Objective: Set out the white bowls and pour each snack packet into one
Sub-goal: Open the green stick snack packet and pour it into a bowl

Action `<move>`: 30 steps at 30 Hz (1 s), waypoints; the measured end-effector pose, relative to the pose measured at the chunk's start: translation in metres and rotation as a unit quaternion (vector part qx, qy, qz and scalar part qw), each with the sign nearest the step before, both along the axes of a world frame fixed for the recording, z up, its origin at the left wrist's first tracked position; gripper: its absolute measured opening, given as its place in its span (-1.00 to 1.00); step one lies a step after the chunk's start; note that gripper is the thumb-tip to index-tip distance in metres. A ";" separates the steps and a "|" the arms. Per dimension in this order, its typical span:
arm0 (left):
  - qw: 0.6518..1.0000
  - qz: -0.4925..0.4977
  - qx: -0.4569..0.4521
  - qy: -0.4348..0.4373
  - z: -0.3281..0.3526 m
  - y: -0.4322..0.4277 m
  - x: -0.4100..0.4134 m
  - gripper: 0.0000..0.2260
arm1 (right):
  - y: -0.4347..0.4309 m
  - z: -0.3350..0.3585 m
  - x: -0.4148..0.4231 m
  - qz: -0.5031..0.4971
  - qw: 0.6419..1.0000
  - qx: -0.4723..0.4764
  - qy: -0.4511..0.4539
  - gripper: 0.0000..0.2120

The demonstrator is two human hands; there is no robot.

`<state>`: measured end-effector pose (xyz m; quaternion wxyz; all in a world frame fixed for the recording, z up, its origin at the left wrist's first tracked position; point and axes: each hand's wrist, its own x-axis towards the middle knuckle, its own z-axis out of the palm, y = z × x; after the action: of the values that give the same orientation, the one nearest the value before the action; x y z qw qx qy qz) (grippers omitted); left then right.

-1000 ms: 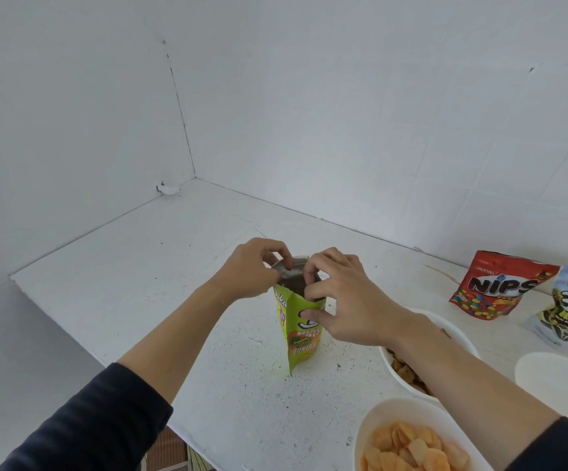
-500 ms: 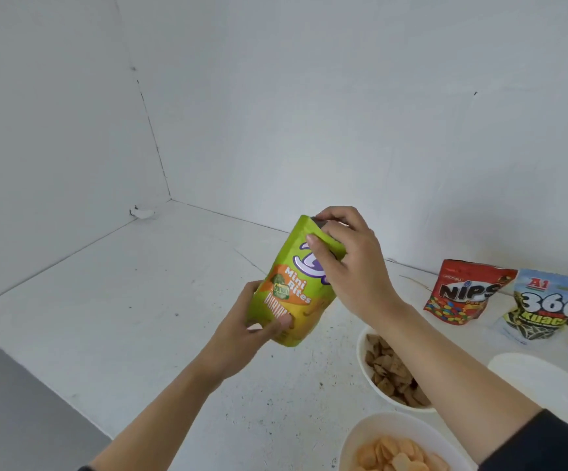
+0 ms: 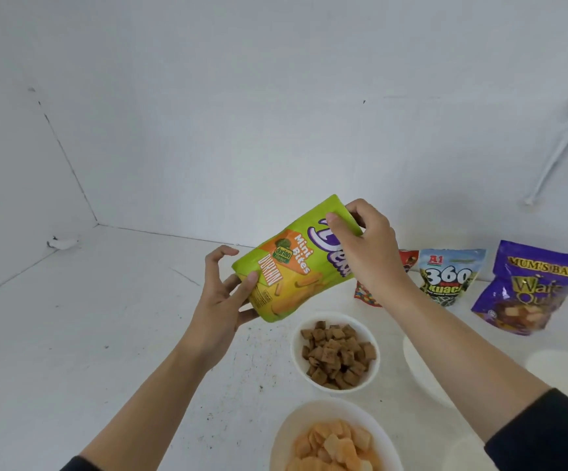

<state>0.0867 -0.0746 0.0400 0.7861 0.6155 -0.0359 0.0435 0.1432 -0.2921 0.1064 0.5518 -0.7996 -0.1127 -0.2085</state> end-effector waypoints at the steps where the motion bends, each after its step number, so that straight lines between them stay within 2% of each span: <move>1: 1.000 -0.007 0.004 0.001 0.002 -0.009 0.002 -0.71 | -0.012 0.000 0.000 0.001 1.000 0.002 0.006 -0.75; 5: 1.000 -0.023 0.020 -0.002 0.010 -0.048 0.008 -0.78 | -0.062 0.000 -0.002 0.015 0.999 0.016 0.039 -0.77; 9: 0.998 -0.047 0.029 -0.021 0.013 -0.094 0.005 -0.82 | -0.108 -0.006 -0.006 0.009 0.993 0.081 0.083 -0.79; 12: 0.996 -0.063 0.054 -0.024 0.005 -0.131 -0.002 -0.71 | -0.138 -0.015 -0.011 0.010 0.989 0.123 0.083 -0.72; 15: 0.995 -0.040 0.091 0.002 -0.005 -0.157 -0.003 -0.62 | -0.165 -0.028 -0.018 0.081 0.985 0.134 0.075 -0.67; 18: 0.993 -0.047 0.103 0.035 -0.007 -0.162 0.002 -0.59 | -0.188 -0.043 -0.020 0.119 0.981 0.116 0.098 -0.75; 21: 0.981 -0.068 0.179 0.028 -0.002 -0.160 0.006 -0.61 | -0.205 -0.058 -0.021 0.154 0.972 0.110 0.141 -0.83; 25: 0.963 -0.086 0.257 0.018 0.008 -0.159 0.008 -0.56 | -0.216 -0.070 -0.025 0.164 0.969 0.104 0.152 -0.82; 30: 0.956 -0.098 0.276 0.023 0.017 -0.160 0.012 -0.55 | -0.222 -0.081 -0.027 0.174 0.960 0.140 0.170 -0.81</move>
<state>0.0985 -0.2344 0.0566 0.5868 0.8027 -0.0889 -0.0592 0.1165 -0.5137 0.0249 0.6967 -0.7063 -0.1242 0.0164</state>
